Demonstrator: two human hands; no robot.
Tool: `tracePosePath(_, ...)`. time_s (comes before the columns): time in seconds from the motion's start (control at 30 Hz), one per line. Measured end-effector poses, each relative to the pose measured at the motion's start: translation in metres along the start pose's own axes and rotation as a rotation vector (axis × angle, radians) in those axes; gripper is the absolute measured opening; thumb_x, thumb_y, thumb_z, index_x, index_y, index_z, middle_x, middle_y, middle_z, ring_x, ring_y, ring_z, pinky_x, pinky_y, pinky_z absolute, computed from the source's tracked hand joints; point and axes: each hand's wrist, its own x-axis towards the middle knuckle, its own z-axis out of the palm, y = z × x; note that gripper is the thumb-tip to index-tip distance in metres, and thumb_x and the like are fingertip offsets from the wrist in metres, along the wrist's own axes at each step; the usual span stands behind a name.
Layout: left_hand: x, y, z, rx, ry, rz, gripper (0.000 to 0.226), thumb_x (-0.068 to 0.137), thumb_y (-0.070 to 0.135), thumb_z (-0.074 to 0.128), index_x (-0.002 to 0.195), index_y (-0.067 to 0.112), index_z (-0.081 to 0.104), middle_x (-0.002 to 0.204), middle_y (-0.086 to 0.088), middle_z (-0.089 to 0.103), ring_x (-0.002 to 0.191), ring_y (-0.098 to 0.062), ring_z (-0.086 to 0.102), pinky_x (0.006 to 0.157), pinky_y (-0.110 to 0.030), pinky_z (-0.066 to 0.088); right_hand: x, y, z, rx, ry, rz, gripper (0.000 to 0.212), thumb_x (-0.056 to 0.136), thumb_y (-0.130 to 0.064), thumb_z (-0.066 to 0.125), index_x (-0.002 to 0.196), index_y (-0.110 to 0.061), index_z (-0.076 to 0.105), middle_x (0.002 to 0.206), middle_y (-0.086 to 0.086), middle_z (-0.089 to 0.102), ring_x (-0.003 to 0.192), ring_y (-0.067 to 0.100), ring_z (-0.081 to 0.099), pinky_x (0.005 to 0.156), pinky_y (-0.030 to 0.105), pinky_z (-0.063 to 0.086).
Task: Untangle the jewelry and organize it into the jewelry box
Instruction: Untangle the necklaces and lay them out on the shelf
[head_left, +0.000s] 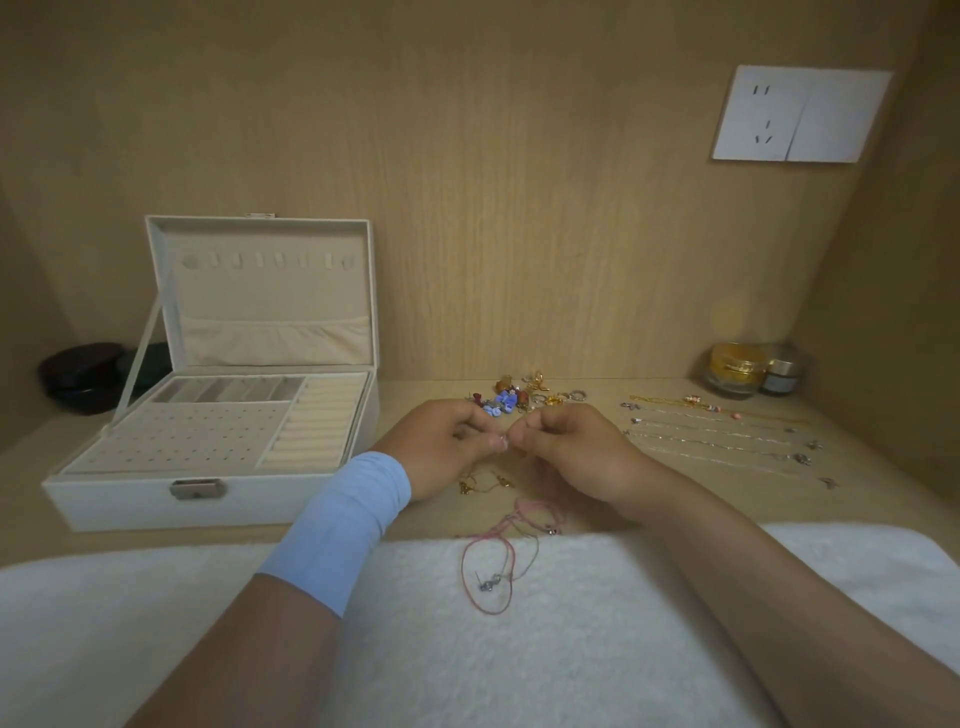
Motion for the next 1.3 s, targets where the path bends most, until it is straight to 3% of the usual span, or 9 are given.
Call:
tracePosePath(0.13,-0.003,0.004,-0.002,-0.046,0.000,0.016,0.006,0.088,0.031,0.068,0.085,0.029,0.073,0.089,0.010,0.073,0.084,-0.008,0.067,0.089,-0.033,0.053,-0.005,-0.007,-0.011,0.023,-0.049,-0.004,0.016,0.094,-0.015,0.066,0.088,-0.003,0.075,0.073,-0.001,0.071,0.061,0.008,0.057,0.063,0.019,0.047)
tracePosePath(0.33,-0.006,0.001,-0.005,0.350,-0.042,-0.011,0.009,0.076,0.038,0.077,0.083,0.038,0.072,0.092,0.021,0.062,0.084,0.002,0.056,0.085,-0.023,0.047,-0.014,-0.011,-0.027,-0.428,-0.208,0.069,0.021,0.080,-0.029,0.079,0.061,-0.037,0.074,0.066,-0.016,0.069,0.061,-0.008,0.054,0.067,0.014,0.044)
tracePosePath(0.53,-0.005,0.013,0.009,0.612,-0.040,0.063,0.009,0.077,0.047,0.072,0.081,0.039,0.072,0.092,0.018,0.064,0.090,-0.006,0.059,0.080,-0.026,0.049,-0.015,-0.014,-0.024,-0.396,-0.262,0.060,0.008,0.079,-0.030,0.083,0.079,-0.024,0.077,0.072,-0.010,0.072,0.065,0.000,0.061,0.058,0.008,0.044)
tracePosePath(0.7,-0.002,0.017,0.017,0.760,-0.025,0.109,0.015,0.088,0.040,0.061,0.091,0.033,0.074,0.096,0.012,0.070,0.091,-0.013,0.063,0.076,-0.026,0.045,-0.008,-0.005,-0.017,-0.446,-0.191,0.047,0.015,0.086,-0.031,0.066,0.079,-0.023,0.076,0.083,-0.006,0.076,0.066,0.001,0.058,0.073,0.026,0.052)
tracePosePath(0.87,-0.002,0.019,0.024,0.923,-0.002,0.173,0.024,0.094,0.031,0.047,0.095,0.023,0.070,0.100,0.002,0.067,0.094,-0.023,0.062,0.078,-0.031,0.043,0.001,0.006,-0.011,-0.441,-0.101,0.015,0.004,0.085,-0.028,0.070,0.083,-0.027,0.073,0.078,-0.010,0.074,0.076,0.003,0.066,0.075,0.022,0.052)
tracePosePath(0.97,-0.002,0.016,0.023,0.801,0.020,0.167,0.023,0.094,0.030,0.046,0.093,0.025,0.068,0.100,0.003,0.066,0.096,-0.022,0.059,0.086,-0.034,0.046,0.002,0.006,-0.007,-0.434,-0.101,0.012,0.010,0.080,-0.026,0.077,0.089,-0.029,0.073,0.079,-0.013,0.073,0.069,-0.004,0.062,0.071,0.015,0.048)
tracePosePath(1.07,-0.001,0.013,0.019,0.466,0.033,0.082,0.017,0.092,0.031,0.051,0.079,0.031,0.063,0.093,0.008,0.066,0.091,-0.016,0.060,0.086,-0.033,0.049,0.001,0.003,-0.007,-0.375,-0.045,-0.079,0.011,0.079,-0.024,0.081,0.090,-0.027,0.078,0.081,-0.011,0.074,0.067,-0.006,0.062,0.068,0.012,0.049)
tracePosePath(1.17,-0.001,0.013,0.014,0.177,0.014,0.027,0.020,0.094,0.030,0.054,0.075,0.034,0.060,0.083,0.013,0.063,0.082,-0.010,0.059,0.079,-0.028,0.046,0.002,0.002,-0.008,-0.290,0.045,-0.159,0.009,0.083,-0.017,0.078,0.087,-0.025,0.081,0.080,-0.011,0.076,0.070,-0.005,0.064,0.069,0.013,0.048)
tracePosePath(1.3,0.000,0.016,0.009,0.012,0.037,0.033,0.015,0.095,0.027,0.057,0.082,0.027,0.064,0.077,0.016,0.058,0.071,0.000,0.052,0.066,-0.018,0.037,0.000,-0.002,-0.009,-0.119,0.062,-0.151,0.009,0.086,-0.012,0.076,0.086,-0.019,0.080,0.077,-0.004,0.076,0.063,0.000,0.060,0.068,0.019,0.048)
